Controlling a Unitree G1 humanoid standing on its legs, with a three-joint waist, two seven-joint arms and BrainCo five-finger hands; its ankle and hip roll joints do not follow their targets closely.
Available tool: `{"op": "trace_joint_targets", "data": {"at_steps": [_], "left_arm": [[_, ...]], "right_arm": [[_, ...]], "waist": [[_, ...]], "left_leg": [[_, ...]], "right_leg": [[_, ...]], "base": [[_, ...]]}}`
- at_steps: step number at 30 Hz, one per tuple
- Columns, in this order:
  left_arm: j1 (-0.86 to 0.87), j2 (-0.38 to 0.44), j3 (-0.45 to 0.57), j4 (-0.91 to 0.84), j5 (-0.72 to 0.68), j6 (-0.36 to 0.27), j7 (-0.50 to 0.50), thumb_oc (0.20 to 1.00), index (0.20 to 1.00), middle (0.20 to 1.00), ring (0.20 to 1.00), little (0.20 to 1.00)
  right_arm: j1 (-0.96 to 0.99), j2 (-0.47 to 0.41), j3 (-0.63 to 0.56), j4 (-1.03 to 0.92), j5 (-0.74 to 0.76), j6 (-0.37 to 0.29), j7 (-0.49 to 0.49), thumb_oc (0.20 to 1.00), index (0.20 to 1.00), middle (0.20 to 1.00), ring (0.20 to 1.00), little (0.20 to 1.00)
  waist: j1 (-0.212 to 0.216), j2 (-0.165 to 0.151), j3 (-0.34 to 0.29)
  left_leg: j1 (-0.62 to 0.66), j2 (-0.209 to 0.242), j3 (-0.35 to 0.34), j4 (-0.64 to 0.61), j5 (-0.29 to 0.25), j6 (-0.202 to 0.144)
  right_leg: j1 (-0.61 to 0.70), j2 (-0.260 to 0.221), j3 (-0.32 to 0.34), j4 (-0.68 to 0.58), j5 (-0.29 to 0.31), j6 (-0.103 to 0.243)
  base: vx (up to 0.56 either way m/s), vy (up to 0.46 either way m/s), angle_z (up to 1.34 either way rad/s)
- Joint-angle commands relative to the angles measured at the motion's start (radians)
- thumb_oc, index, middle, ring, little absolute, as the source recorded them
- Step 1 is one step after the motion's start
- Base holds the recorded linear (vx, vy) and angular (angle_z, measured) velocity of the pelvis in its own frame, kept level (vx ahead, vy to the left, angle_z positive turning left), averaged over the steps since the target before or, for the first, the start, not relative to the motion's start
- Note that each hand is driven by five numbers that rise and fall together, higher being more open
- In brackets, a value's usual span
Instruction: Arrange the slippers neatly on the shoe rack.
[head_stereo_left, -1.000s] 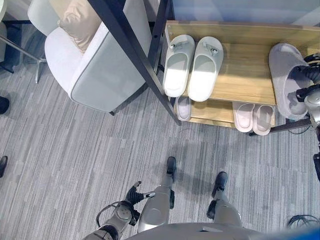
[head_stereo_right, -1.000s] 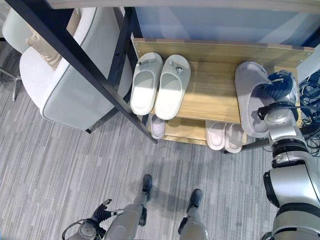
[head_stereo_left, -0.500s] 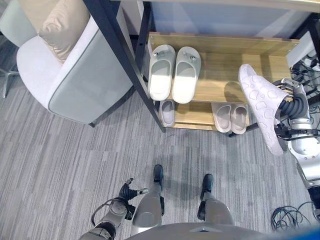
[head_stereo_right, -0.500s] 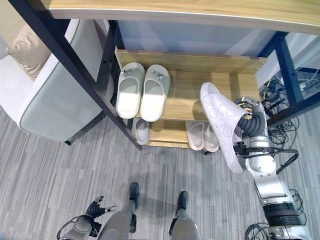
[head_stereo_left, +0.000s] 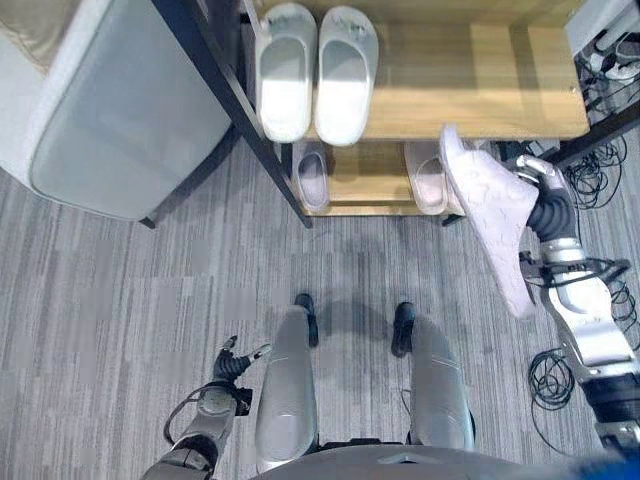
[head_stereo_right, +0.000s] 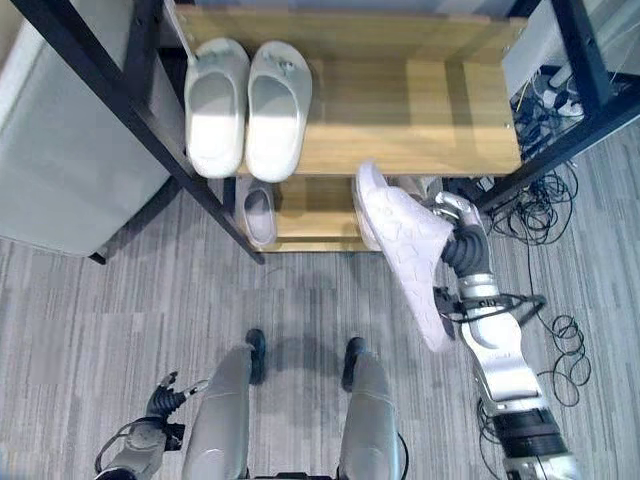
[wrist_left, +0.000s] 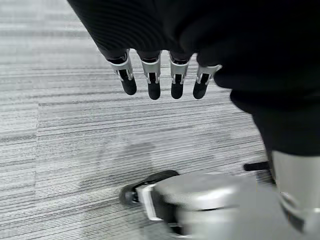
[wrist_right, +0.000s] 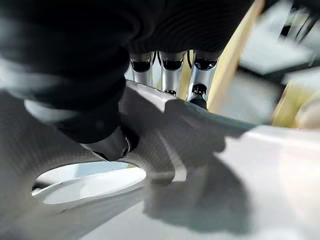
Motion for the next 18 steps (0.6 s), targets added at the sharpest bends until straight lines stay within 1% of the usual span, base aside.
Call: {"op": "trace_joint_targets", "data": {"at_steps": [1,4,6,7,8,9,10,11,12,13,14,15,16,17,18], "left_arm": [[0.017,0.003,-0.017,-0.02,-0.081,-0.046,0.062,1.0,1.0,1.0,1.0,1.0],[0.045,-0.004,-0.009,-0.091,-0.151,-0.074,0.089,1.0,1.0,1.0,1.0,1.0],[0.074,-0.011,-0.007,-0.163,-0.23,-0.093,0.094,1.0,1.0,1.0,1.0,1.0],[0.08,-0.011,-0.002,-0.195,-0.275,-0.106,0.104,1.0,1.0,1.0,1.0,1.0],[0.004,-0.021,0.021,-0.12,-0.341,-0.098,0.102,1.0,1.0,1.0,1.0,1.0],[-0.023,0.001,0.036,-0.188,-0.384,-0.109,0.118,1.0,1.0,1.0,1.0,1.0],[-0.022,0.001,0.037,-0.189,-0.384,-0.108,0.118,1.0,1.0,1.0,1.0,1.0],[-0.042,0.018,0.059,-0.244,-0.443,-0.124,0.102,1.0,1.0,1.0,1.0,1.0],[-0.081,0.043,0.069,-0.271,-0.482,-0.15,0.113,1.0,1.0,1.0,1.0,1.0],[-0.087,0.046,0.068,-0.289,-0.486,-0.157,0.118,1.0,1.0,1.0,1.0,1.0],[-0.095,0.053,0.06,-0.329,-0.495,-0.172,0.141,1.0,1.0,1.0,1.0,1.0],[-0.101,0.059,0.052,-0.351,-0.492,-0.182,0.154,1.0,1.0,1.0,1.0,1.0],[-0.106,0.063,0.041,-0.372,-0.483,-0.189,0.172,1.0,1.0,1.0,1.0,1.0],[-0.106,0.062,0.042,-0.373,-0.482,-0.188,0.173,1.0,1.0,1.0,1.0,1.0],[-0.099,0.066,0.037,-0.393,-0.48,-0.191,0.177,1.0,1.0,1.0,1.0,1.0]], "right_arm": [[-0.015,-0.029,-0.035,-0.081,0.029,-0.06,-0.055,0.2,0.2,0.2,0.2,0.2],[-0.058,-0.041,-0.036,-0.074,-0.008,-0.059,-0.097,0.2,0.2,0.2,0.2,0.2],[-0.096,-0.06,-0.023,-0.074,-0.013,-0.063,-0.122,0.2,0.2,0.2,0.2,0.2],[-0.125,-0.069,-0.003,-0.071,-0.007,-0.061,-0.125,0.2,0.2,0.2,0.2,0.2],[-0.208,-0.078,0.048,-0.036,-0.026,-0.057,-0.136,0.2,0.2,0.2,0.2,0.2],[-0.235,-0.089,0.07,-0.03,-0.029,-0.05,-0.145,0.2,0.2,0.2,0.2,0.2],[-0.238,-0.089,0.072,-0.028,-0.03,-0.05,-0.146,0.2,0.2,0.2,0.2,0.2],[-0.304,-0.099,0.1,-0.005,-0.048,-0.035,-0.145,0.2,0.2,0.2,0.2,0.2],[-0.414,-0.103,0.132,0.033,-0.073,-0.027,-0.165,0.2,0.2,0.2,0.2,0.2],[-0.441,-0.111,0.137,0.038,-0.073,-0.026,-0.171,0.2,0.2,0.2,0.2,0.2],[-0.5,-0.125,0.149,0.051,-0.098,-0.011,-0.199,0.2,0.2,0.2,0.2,0.2],[-0.537,-0.139,0.152,0.06,-0.105,-0.005,-0.216,0.2,0.2,0.2,0.2,0.2],[-0.59,-0.148,0.155,0.073,-0.108,-0.009,-0.246,0.2,0.2,0.2,0.2,0.2],[-0.592,-0.148,0.157,0.075,-0.108,-0.009,-0.247,0.2,0.2,0.2,0.2,0.2],[-0.608,-0.156,0.16,0.081,-0.112,-0.002,-0.261,0.2,0.2,0.2,0.2,0.2]], "waist": [[0.023,0.017,-0.045],[0.037,0.034,-0.057],[0.046,0.044,-0.074],[0.048,0.048,-0.076],[0.047,0.046,-0.084],[0.048,0.051,-0.085],[0.046,0.05,-0.089],[0.047,0.061,-0.095],[0.046,0.066,-0.096],[0.044,0.065,-0.093],[0.044,0.065,-0.08],[0.044,0.065,-0.072],[0.044,0.063,-0.06],[0.042,0.062,-0.062],[0.044,0.059,-0.05]], "left_leg": [[0.005,0.018,-0.08,0.009,-0.061,0.019],[-0.129,0.019,-0.107,0.164,-0.121,0.036],[-0.226,0.014,-0.128,0.268,-0.16,0.044],[-0.281,0.006,-0.14,0.336,-0.179,0.045],[-0.334,0.011,-0.154,0.418,-0.204,0.044],[-0.379,0.003,-0.16,0.479,-0.224,0.046],[-0.387,0.002,-0.161,0.486,-0.227,0.046],[-0.438,-0.007,-0.17,0.573,-0.25,0.043],[-0.526,-0.026,-0.185,0.707,-0.281,0.032],[-0.561,-0.033,-0.191,0.751,-0.29,0.028],[-0.633,-0.055,-0.212,0.841,-0.299,0.017],[-0.67,-0.064,-0.22,0.879,-0.305,0.011],[-0.707,-0.065,-0.226,0.916,-0.305,0.006],[-0.712,-0.067,-0.226,0.919,-0.305,0.006],[-0.721,-0.068,-0.225,0.933,-0.31,0.004]], "right_leg": [[0.051,-0.006,0.021,0.003,-0.08,0.015],[-0.094,-0.018,0.05,0.178,-0.138,0.006],[-0.192,-0.027,0.07,0.279,-0.173,-0.003],[-0.253,-0.032,0.084,0.359,-0.192,-0.007],[-0.315,-0.036,0.104,0.445,-0.213,-0.006],[-0.358,-0.045,0.115,0.504,-0.232,-0.013],[-0.366,-0.046,0.117,0.511,-0.236,-0.012],[-0.421,-0.059,0.132,0.606,-0.257,-0.014],[-0.515,-0.071,0.164,0.745,-0.279,-0.008],[-0.546,-0.072,0.18,0.796,-0.288,-0.006],[-0.614,-0.084,0.216,0.893,-0.286,-0.004],[-0.652,-0.088,0.235,0.94,-0.285,0.003],[-0.687,-0.093,0.254,0.983,-0.287,0.0],[-0.692,-0.093,0.256,0.986,-0.287,0.001],[-0.706,-0.094,0.275,1.015,-0.291,-0.002]], "base": [[-0.08,-0.068,0.1],[-0.03,-0.023,0.01],[-0.02,-0.016,0.04],[0.04,-0.006,0.04],[0.05,0.012,0.05],[0.06,0.014,-0.02],[0.07,0.047,-0.09],[0.13,0.068,0.09],[0.15,0.071,0.12],[0.13,0.052,0.2],[0.07,0.037,0.08],[0.03,0.048,0.17],[0.0,0.03,0.18],[-0.01,0.027,0.14],[0.01,0.017,0.1]]}}
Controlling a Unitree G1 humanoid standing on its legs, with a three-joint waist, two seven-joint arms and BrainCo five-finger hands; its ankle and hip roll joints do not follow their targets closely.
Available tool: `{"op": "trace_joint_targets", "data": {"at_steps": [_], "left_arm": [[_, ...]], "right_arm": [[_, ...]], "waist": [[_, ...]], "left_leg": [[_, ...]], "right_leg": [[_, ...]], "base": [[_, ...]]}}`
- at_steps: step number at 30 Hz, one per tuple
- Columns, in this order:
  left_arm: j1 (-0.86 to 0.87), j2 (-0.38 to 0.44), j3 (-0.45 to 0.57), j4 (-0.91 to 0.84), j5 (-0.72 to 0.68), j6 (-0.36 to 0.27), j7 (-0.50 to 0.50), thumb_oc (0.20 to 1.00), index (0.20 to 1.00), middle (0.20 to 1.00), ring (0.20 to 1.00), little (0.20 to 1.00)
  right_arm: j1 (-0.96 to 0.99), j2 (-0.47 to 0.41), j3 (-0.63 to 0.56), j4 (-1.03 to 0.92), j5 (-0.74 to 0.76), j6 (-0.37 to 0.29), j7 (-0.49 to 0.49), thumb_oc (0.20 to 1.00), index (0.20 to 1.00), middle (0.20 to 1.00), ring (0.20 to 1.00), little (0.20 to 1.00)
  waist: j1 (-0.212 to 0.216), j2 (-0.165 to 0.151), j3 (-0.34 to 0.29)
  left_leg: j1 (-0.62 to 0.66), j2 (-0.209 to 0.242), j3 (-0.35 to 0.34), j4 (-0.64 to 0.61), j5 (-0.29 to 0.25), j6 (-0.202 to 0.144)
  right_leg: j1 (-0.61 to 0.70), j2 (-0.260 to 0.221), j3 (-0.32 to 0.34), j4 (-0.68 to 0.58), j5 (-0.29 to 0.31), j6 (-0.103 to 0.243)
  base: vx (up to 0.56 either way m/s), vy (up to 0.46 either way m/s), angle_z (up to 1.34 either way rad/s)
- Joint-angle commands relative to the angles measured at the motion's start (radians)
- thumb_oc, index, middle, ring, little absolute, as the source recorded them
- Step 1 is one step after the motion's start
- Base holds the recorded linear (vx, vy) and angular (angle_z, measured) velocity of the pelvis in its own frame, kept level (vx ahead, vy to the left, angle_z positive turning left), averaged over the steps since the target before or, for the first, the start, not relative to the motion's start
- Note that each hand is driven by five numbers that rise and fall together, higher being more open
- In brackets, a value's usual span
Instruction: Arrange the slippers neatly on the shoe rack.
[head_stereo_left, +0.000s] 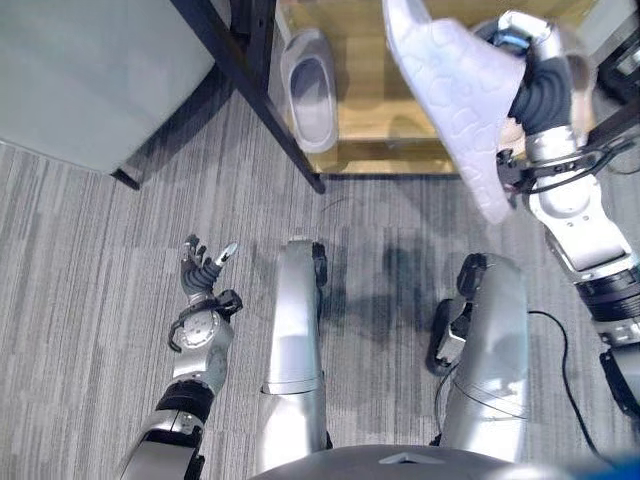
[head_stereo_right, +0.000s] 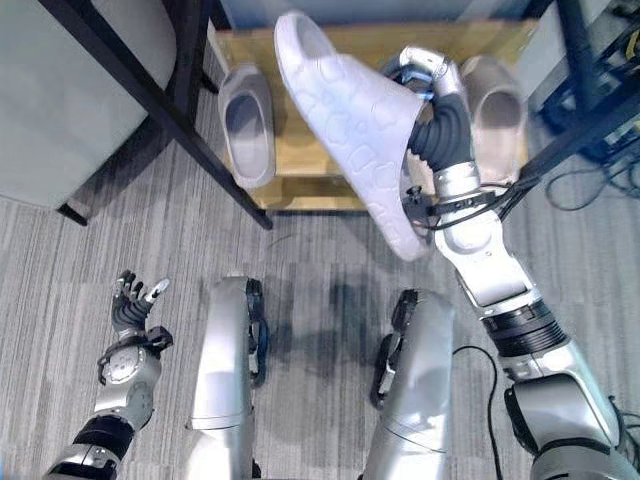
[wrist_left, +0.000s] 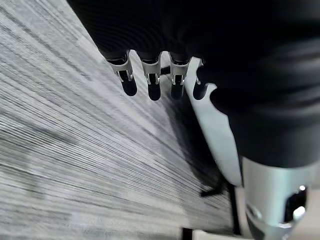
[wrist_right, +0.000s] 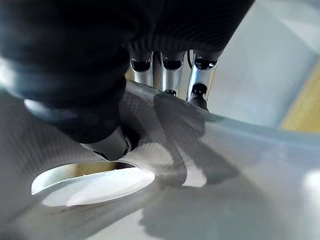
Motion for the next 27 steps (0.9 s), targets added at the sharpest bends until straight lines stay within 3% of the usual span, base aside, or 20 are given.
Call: {"op": "trace_joint_targets", "data": {"at_steps": [1,5,6,14,16,19,27], "left_arm": [[0.037,0.004,0.028,0.006,-0.01,-0.056,0.05,1.0,1.0,1.0,1.0,1.0],[0.049,0.037,0.014,-0.02,-0.001,-0.053,0.073,1.0,1.0,1.0,1.0,1.0],[0.076,0.06,0.008,-0.051,0.024,-0.053,0.087,1.0,1.0,1.0,1.0,1.0],[0.111,0.089,-0.025,-0.026,0.023,-0.059,0.07,1.0,1.0,1.0,1.0,1.0],[0.103,0.113,-0.027,-0.05,0.002,-0.072,0.07,1.0,1.0,1.0,1.0,1.0],[0.115,0.137,-0.051,-0.11,0.021,-0.076,0.068,1.0,1.0,1.0,1.0,1.0],[0.176,0.163,-0.056,-0.182,-0.022,-0.095,0.016,1.0,1.0,1.0,1.0,1.0]], "right_arm": [[-0.144,-0.005,-0.056,-0.033,-0.03,-0.024,-0.092,0.2,0.2,0.2,0.2,0.2],[-0.314,-0.003,0.011,0.12,-0.008,-0.007,-0.152,0.2,0.2,0.2,0.2,0.2],[-0.388,-0.017,0.039,0.19,-0.017,0.015,-0.16,0.2,0.2,0.2,0.2,0.2],[-0.629,0.035,0.22,0.542,-0.001,0.066,-0.145,0.2,0.2,0.2,0.2,0.2],[-0.698,0.099,0.281,0.769,0.029,0.093,-0.126,0.2,0.2,0.2,0.2,0.2],[-0.717,0.159,0.318,0.931,0.057,0.102,-0.098,0.2,0.2,0.2,0.2,0.2],[-0.782,0.16,0.392,1.146,-0.06,0.149,-0.096,0.2,0.2,0.2,0.2,0.2]], "waist": [[0.015,-0.053,0.096],[0.041,-0.072,0.168],[0.064,-0.068,0.182],[0.086,-0.076,0.183],[0.11,-0.066,0.183],[0.122,-0.057,0.183],[0.164,-0.056,0.183]], "left_leg": [[0.129,0.015,-0.065,-0.077,-0.028,0.025],[0.129,0.014,-0.083,-0.008,-0.043,0.027],[0.129,-0.01,-0.108,0.034,-0.063,0.037],[0.129,-0.005,-0.115,0.121,-0.114,0.032],[0.129,-0.007,-0.123,0.164,-0.136,0.03],[0.129,-0.004,-0.111,0.167,-0.148,0.033],[0.129,-0.015,-0.098,0.131,-0.157,0.029]], "right_leg": [[0.123,-0.041,0.096,-0.019,0.044,-0.005],[0.105,-0.023,0.16,0.086,0.025,-0.017],[0.092,-0.005,0.183,0.121,0.014,-0.022],[0.086,0.018,0.243,0.187,0.001,-0.035],[0.088,0.024,0.255,0.205,0.01,-0.03],[0.083,0.025,0.263,0.198,0.018,-0.028],[0.086,0.006,0.253,0.162,0.02,-0.034]], "base": [[-0.01,0.028,0.04],[-0.02,0.022,-0.02],[0.03,0.037,-0.13],[0.02,0.02,-0.05],[-0.01,0.034,0.01],[0.0,0.049,-0.07],[0.0,0.019,0.01]]}}
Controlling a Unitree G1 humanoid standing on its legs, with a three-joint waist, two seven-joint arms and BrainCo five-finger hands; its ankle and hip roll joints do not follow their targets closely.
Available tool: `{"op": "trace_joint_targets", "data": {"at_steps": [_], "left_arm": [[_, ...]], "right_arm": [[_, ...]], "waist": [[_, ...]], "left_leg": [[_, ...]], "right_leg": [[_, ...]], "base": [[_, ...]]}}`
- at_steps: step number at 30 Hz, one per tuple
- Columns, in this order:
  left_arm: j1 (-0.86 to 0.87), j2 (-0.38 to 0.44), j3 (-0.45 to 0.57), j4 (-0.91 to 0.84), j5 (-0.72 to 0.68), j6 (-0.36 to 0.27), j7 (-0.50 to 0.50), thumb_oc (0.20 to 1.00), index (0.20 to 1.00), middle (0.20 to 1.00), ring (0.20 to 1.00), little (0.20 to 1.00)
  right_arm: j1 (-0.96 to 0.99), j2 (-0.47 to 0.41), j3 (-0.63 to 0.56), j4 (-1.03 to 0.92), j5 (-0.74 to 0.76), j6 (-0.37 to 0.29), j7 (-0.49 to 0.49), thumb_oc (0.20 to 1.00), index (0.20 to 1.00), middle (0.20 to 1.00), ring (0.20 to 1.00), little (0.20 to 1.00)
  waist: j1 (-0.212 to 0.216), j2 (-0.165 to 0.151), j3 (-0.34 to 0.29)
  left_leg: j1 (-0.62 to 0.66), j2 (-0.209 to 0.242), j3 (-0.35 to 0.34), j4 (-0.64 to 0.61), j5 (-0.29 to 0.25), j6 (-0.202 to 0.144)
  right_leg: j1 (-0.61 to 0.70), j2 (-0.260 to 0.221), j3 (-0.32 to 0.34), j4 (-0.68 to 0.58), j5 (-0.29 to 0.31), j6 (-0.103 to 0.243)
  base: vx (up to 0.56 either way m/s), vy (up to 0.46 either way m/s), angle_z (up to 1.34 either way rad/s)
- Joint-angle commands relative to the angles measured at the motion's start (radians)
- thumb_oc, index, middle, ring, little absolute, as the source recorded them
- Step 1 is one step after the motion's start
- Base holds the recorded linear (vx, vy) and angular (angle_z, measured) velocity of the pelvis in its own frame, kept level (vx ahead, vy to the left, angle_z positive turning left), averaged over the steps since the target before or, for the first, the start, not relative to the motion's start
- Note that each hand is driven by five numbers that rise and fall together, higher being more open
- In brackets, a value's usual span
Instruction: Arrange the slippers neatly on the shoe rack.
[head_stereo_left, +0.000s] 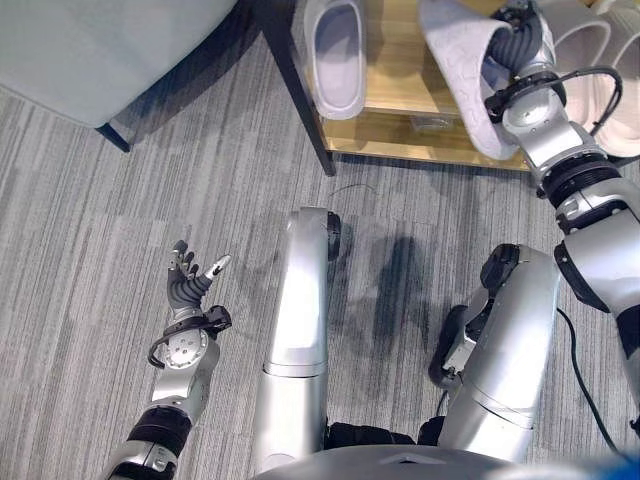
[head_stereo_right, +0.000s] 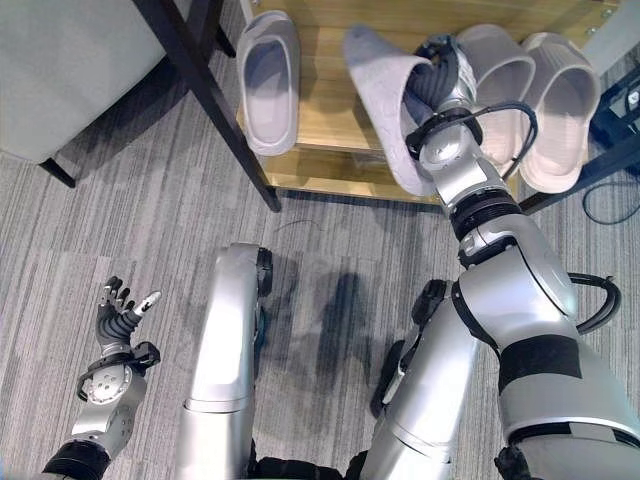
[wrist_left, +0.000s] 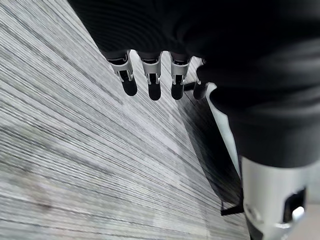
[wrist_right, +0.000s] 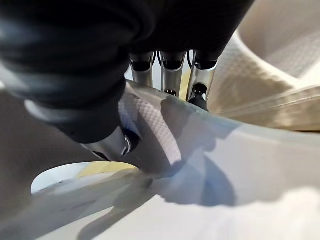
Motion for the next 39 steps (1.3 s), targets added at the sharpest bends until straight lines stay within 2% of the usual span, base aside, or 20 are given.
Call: {"op": "trace_joint_targets", "data": {"at_steps": [1,4,7,9,12,17,18,19,25,32,35,39], "left_arm": [[0.002,0.047,-0.006,-0.019,-0.026,-0.066,-0.017,1.0,1.0,1.0,1.0,1.0],[0.008,0.044,0.01,-0.017,-0.079,-0.068,-0.042,1.0,1.0,1.0,1.0,1.0],[0.007,0.094,-0.012,-0.072,-0.002,-0.066,-0.048,1.0,1.0,1.0,1.0,1.0],[0.009,0.174,-0.067,-0.113,0.109,-0.069,-0.074,1.0,1.0,1.0,1.0,1.0],[-0.011,0.218,-0.097,-0.104,0.156,-0.078,-0.065,1.0,1.0,1.0,1.0,1.0],[-0.016,0.211,-0.116,-0.04,0.149,-0.087,-0.059,1.0,1.0,1.0,1.0,1.0],[-0.024,0.205,-0.108,-0.01,0.114,-0.089,-0.067,1.0,1.0,1.0,1.0,1.0],[-0.032,0.181,-0.099,0.014,0.06,-0.091,-0.075,1.0,1.0,1.0,1.0,1.0],[-0.046,0.127,-0.102,0.135,0.027,-0.09,-0.088,1.0,1.0,1.0,1.0,1.0],[-0.055,0.094,-0.115,0.258,0.011,-0.076,-0.098,1.0,1.0,1.0,1.0,1.0],[0.029,0.103,-0.131,0.034,0.033,-0.074,-0.072,1.0,1.0,1.0,1.0,1.0],[0.09,0.105,-0.113,-0.036,0.066,-0.07,-0.056,1.0,1.0,1.0,1.0,1.0]], "right_arm": [[-0.133,-0.051,0.038,-0.001,-0.052,-0.017,-0.011,0.2,0.2,0.2,0.2,0.2],[-0.153,-0.049,0.058,0.037,-0.062,-0.002,0.003,0.2,0.2,0.2,0.2,0.2],[-0.166,-0.067,0.048,0.058,-0.045,-0.01,-0.003,0.2,0.2,0.2,0.2,0.2],[-0.193,-0.081,0.053,0.112,-0.061,-0.01,-0.001,0.2,0.2,0.2,0.2,0.2],[-0.202,-0.101,0.052,0.14,-0.042,-0.016,-0.019,0.2,0.2,0.2,0.2,0.2],[-0.232,-0.095,0.072,0.169,-0.048,-0.016,-0.032,0.2,0.2,0.2,0.2,0.2],[-0.249,-0.089,0.073,0.17,-0.039,-0.018,-0.037,0.25,0.25,0.25,0.25,0.25],[-0.267,-0.09,0.068,0.159,-0.003,-0.024,-0.052,1.0,1.0,1.0,1.0,1.0],[-0.304,-0.082,0.078,0.137,0.074,-0.049,-0.038,1.0,1.0,1.0,1.0,1.0],[-0.283,-0.072,0.082,0.11,0.075,-0.062,-0.053,1.0,1.0,1.0,1.0,1.0],[-0.228,-0.088,0.077,0.098,0.061,-0.047,-0.053,1.0,1.0,1.0,1.0,1.0],[-0.175,-0.128,0.072,0.04,0.069,-0.065,-0.06,1.0,1.0,1.0,1.0,1.0]], "waist": [[0.049,0.014,-0.019],[0.06,0.009,-0.019],[0.073,0.006,-0.019],[0.086,0.005,-0.019],[0.102,0.003,-0.019],[0.104,0.004,-0.019],[0.1,0.002,-0.019],[0.097,0.0,-0.019],[0.077,-0.018,-0.019],[0.056,-0.04,-0.019],[0.064,-0.035,-0.019],[0.072,-0.029,-0.019]], "left_leg": [[0.013,-0.021,-0.11,-0.066,-0.048,0.046],[0.013,-0.028,-0.115,-0.078,-0.048,0.043],[0.013,-0.034,-0.114,-0.093,-0.047,0.04],[0.013,-0.036,-0.116,-0.105,-0.049,0.038],[0.013,-0.036,-0.111,-0.124,-0.048,0.036],[0.013,-0.038,-0.101,-0.136,-0.052,0.03],[0.013,-0.039,-0.097,-0.141,-0.052,0.026],[0.013,-0.037,-0.092,-0.15,-0.051,0.022],[0.013,-0.028,-0.084,-0.142,-0.056,0.007],[0.013,-0.027,-0.079,-0.156,-0.05,-0.005],[0.013,-0.027,-0.08,-0.154,-0.058,-0.005],[0.013,-0.037,-0.094,-0.155,-0.053,-0.008]], "right_leg": [[0.041,-0.032,0.118,-0.042,0.092,-0.066],[0.051,-0.042,0.109,-0.06,0.098,-0.067],[0.07,-0.051,0.102,-0.081,0.11,-0.059],[0.082,-0.058,0.099,-0.105,0.124,-0.054],[0.095,-0.072,0.094,-0.134,0.132,-0.054],[0.107,-0.083,0.089,-0.154,0.139,-0.054],[0.109,-0.087,0.088,-0.161,0.138,-0.059],[0.105,-0.09,0.092,-0.164,0.139,-0.063],[0.081,-0.079,0.114,-0.132,0.126,-0.084],[0.062,-0.07,0.125,-0.127,0.123,-0.097],[0.05,-0.064,0.118,-0.12,0.119,-0.102],[0.048,-0.062,0.11,-0.126,0.122,-0.098]], "base": [[0.01,0.02,0.06],[0.01,0.018,0.03],[0.02,0.033,0.06],[0.04,0.064,0.07],[0.02,0.029,0.05],[0.01,0.032,0.05],[0.01,0.044,0.05],[0.01,0.039,0.05],[-0.01,0.02,-0.02],[-0.04,0.003,-0.01],[-0.07,-0.029,-0.04],[-0.09,-0.005,-0.03]]}}
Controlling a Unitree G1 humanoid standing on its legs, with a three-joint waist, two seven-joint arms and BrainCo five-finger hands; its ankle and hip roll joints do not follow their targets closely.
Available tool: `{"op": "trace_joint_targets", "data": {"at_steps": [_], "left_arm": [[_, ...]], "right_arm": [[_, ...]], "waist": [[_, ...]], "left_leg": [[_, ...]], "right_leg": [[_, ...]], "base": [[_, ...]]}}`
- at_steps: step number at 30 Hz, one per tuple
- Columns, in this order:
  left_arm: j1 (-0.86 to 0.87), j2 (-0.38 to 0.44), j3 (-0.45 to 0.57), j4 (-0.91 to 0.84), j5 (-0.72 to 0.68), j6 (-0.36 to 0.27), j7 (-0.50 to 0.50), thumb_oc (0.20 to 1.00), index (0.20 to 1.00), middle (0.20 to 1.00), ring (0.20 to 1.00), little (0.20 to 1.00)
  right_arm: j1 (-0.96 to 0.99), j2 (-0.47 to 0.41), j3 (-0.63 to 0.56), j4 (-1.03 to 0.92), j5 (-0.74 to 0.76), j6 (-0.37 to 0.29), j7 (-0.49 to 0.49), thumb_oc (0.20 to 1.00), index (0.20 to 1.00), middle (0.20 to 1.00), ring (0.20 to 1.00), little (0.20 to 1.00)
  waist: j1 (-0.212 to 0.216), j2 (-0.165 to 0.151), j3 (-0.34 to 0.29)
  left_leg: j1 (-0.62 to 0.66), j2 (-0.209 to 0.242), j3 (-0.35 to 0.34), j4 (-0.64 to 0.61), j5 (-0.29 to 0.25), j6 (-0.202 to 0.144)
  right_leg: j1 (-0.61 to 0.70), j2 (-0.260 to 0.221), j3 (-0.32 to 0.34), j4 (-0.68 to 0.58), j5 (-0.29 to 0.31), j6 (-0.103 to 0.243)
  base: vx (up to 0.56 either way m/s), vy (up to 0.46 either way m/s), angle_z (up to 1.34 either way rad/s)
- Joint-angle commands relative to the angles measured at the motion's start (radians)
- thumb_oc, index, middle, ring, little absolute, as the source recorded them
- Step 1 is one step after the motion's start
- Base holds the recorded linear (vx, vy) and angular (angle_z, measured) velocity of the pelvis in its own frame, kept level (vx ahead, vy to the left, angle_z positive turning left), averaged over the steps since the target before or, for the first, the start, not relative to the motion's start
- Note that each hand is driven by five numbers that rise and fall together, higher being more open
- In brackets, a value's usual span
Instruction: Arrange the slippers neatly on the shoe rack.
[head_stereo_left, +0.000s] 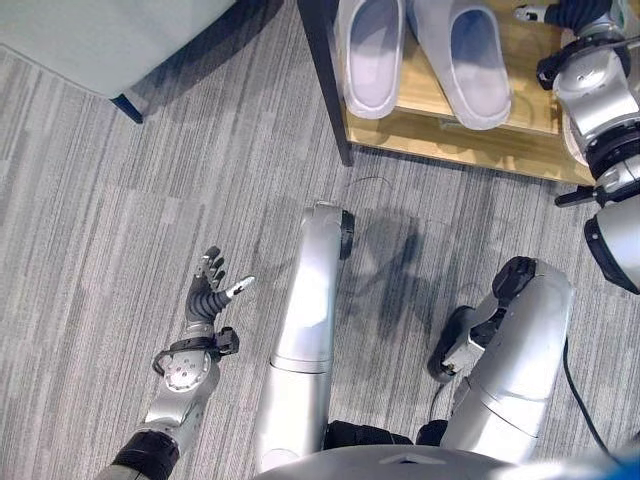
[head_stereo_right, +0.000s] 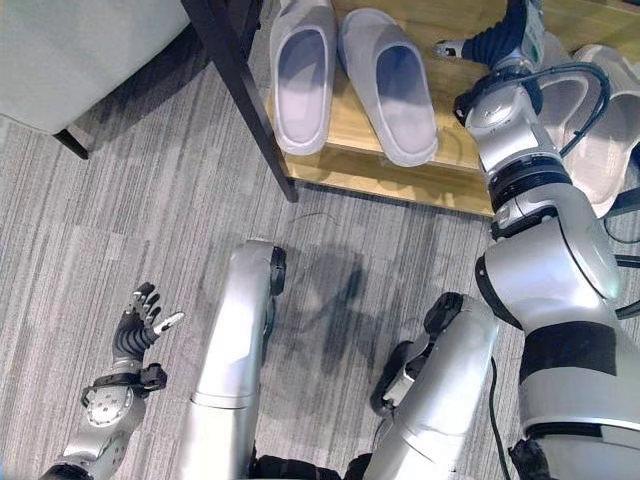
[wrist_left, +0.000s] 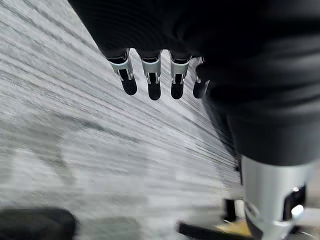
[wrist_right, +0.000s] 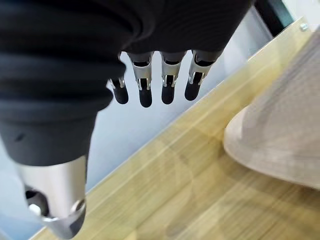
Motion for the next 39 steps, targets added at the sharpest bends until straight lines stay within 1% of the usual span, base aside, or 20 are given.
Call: {"op": "trace_joint_targets", "data": {"at_steps": [1,2,3,5,6,11,12,17,19,23,27,29,30,33,39], "left_arm": [[-0.004,0.019,0.025,0.008,0.044,-0.028,0.034,1.0,1.0,1.0,1.0,1.0],[-0.006,0.016,0.023,0.012,0.048,-0.027,0.039,1.0,1.0,1.0,1.0,1.0],[-0.007,0.006,0.02,0.017,0.063,-0.022,0.047,1.0,1.0,1.0,1.0,1.0],[0.0,0.002,0.021,0.007,0.064,-0.02,0.054,1.0,1.0,1.0,1.0,1.0],[0.004,-0.004,0.02,0.007,0.073,-0.018,0.059,1.0,1.0,1.0,1.0,1.0],[0.017,-0.016,0.024,0.001,0.071,-0.008,0.062,1.0,1.0,1.0,1.0,1.0],[0.031,-0.012,0.027,-0.011,0.078,-0.004,0.062,1.0,1.0,1.0,1.0,1.0],[0.05,-0.008,0.027,-0.027,0.09,0.007,0.056,1.0,1.0,1.0,1.0,1.0],[0.054,-0.003,0.032,-0.037,0.096,0.009,0.054,1.0,1.0,1.0,1.0,1.0],[0.053,0.002,0.027,-0.044,0.101,0.009,0.051,1.0,1.0,1.0,1.0,1.0],[0.046,0.01,0.011,-0.04,0.118,0.018,0.038,1.0,1.0,1.0,1.0,1.0],[0.036,0.01,-0.005,-0.023,0.138,0.024,0.035,1.0,1.0,1.0,1.0,1.0],[0.038,-0.004,0.006,-0.02,0.091,0.024,0.023,1.0,1.0,1.0,1.0,1.0],[0.042,-0.011,0.019,-0.028,0.038,0.024,0.004,1.0,1.0,1.0,1.0,1.0],[0.045,-0.018,0.022,-0.028,0.024,0.026,0.001,1.0,1.0,1.0,1.0,1.0]], "right_arm": [[-0.039,-0.033,-0.001,-0.054,0.027,-0.06,-0.035,1.0,1.0,1.0,1.0,1.0],[-0.037,-0.032,-0.002,-0.069,0.031,-0.062,-0.04,1.0,1.0,1.0,1.0,1.0],[-0.009,-0.034,0.003,-0.138,0.016,-0.072,-0.046,1.0,1.0,1.0,1.0,1.0],[0.015,-0.047,0.003,-0.199,0.006,-0.077,-0.053,1.0,1.0,1.0,1.0,1.0],[0.039,-0.066,-0.008,-0.273,0.015,-0.092,-0.058,1.0,1.0,1.0,1.0,1.0],[0.127,-0.089,-0.041,-0.407,0.014,-0.096,-0.057,1.0,1.0,1.0,1.0,1.0],[0.158,-0.101,-0.042,-0.446,-0.004,-0.094,-0.053,1.0,1.0,1.0,1.0,1.0],[0.219,-0.103,-0.076,-0.523,-0.004,-0.101,-0.044,1.0,1.0,1.0,1.0,1.0],[0.252,-0.116,-0.068,-0.588,-0.011,-0.108,-0.019,1.0,1.0,1.0,1.0,1.0],[0.279,-0.109,-0.075,-0.608,0.01,-0.116,-0.002,1.0,1.0,1.0,1.0,1.0],[0.296,-0.105,-0.061,-0.613,0.001,-0.111,0.02,1.0,1.0,1.0,1.0,1.0],[0.314,-0.083,-0.072,-0.605,-0.002,-0.111,0.02,1.0,1.0,1.0,1.0,1.0],[0.331,-0.076,-0.077,-0.615,-0.004,-0.108,0.021,1.0,1.0,1.0,1.0,1.0],[0.363,-0.061,-0.091,-0.625,0.001,-0.099,0.036,1.0,1.0,1.0,1.0,1.0],[0.394,-0.04,-0.096,-0.609,0.008,-0.094,0.058,1.0,1.0,1.0,1.0,1.0]], "waist": [[0.043,-0.009,-0.023],[0.044,-0.011,-0.023],[0.039,-0.026,-0.023],[0.036,-0.032,-0.023],[0.032,-0.04,-0.023],[0.015,-0.057,-0.023],[0.011,-0.057,-0.023],[0.0,-0.045,-0.023],[-0.006,-0.045,-0.023],[-0.008,-0.039,-0.023],[-0.014,-0.045,-0.023],[-0.017,-0.046,-0.023],[-0.019,-0.047,-0.023],[-0.022,-0.047,-0.023],[-0.024,-0.039,-0.023]], "left_leg": [[0.003,-0.028,-0.134,-0.075,-0.051,-0.018],[0.003,-0.028,-0.135,-0.077,-0.049,-0.018],[0.003,-0.028,-0.144,-0.072,-0.051,-0.019],[0.003,-0.026,-0.147,-0.066,-0.054,-0.019],[0.003,-0.021,-0.146,-0.063,-0.056,-0.021],[0.003,-0.017,-0.145,-0.054,-0.056,-0.022],[0.003,-0.017,-0.144,-0.05,-0.057,-0.021],[0.003,-0.02,-0.149,-0.044,-0.052,-0.019],[0.003,-0.023,-0.15,-0.038,-0.05,-0.02],[0.003,-0.024,-0.151,-0.036,-0.046,-0.021],[0.003,-0.026,-0.147,-0.043,-0.041,-0.022],[0.003,-0.025,-0.144,-0.049,-0.038,-0.021],[0.003,-0.026,-0.143,-0.048,-0.038,-0.021],[0.003,-0.027,-0.137,-0.048,-0.037,-0.02],[0.003,-0.028,-0.141,-0.044,-0.036,-0.018]], "right_leg": [[0.025,-0.01,0.128,-0.037,0.127,-0.1],[0.027,-0.011,0.124,-0.04,0.128,-0.099],[0.026,-0.01,0.122,-0.041,0.13,-0.098],[0.02,-0.009,0.122,-0.041,0.128,-0.1],[0.017,-0.003,0.122,-0.042,0.129,-0.101],[0.009,0.009,0.129,-0.035,0.131,-0.101],[0.003,0.014,0.131,-0.032,0.13,-0.102],[0.003,0.031,0.129,-0.029,0.129,-0.103],[0.003,0.031,0.128,-0.025,0.128,-0.101],[0.002,0.035,0.132,-0.018,0.128,-0.098],[0.003,0.036,0.133,-0.02,0.134,-0.097],[0.003,0.039,0.135,-0.025,0.135,-0.098],[0.003,0.04,0.137,-0.025,0.138,-0.097],[0.003,0.043,0.14,-0.027,0.143,-0.094],[0.002,0.046,0.139,-0.033,0.148,-0.089]], "base": [[-0.04,0.001,0.0],[-0.06,0.001,-0.01],[-0.06,-0.001,-0.03],[-0.06,0.006,-0.04],[-0.06,0.005,-0.03],[-0.05,-0.017,-0.07],[-0.05,-0.017,-0.08],[-0.05,-0.007,-0.08],[-0.06,-0.037,0.0],[-0.02,-0.008,0.0],[-0.01,0.003,0.0],[-0.03,0.006,-0.01],[0.0,0.0,0.0],[0.0,0.0,0.0],[0.0,0.0,0.0]]}}
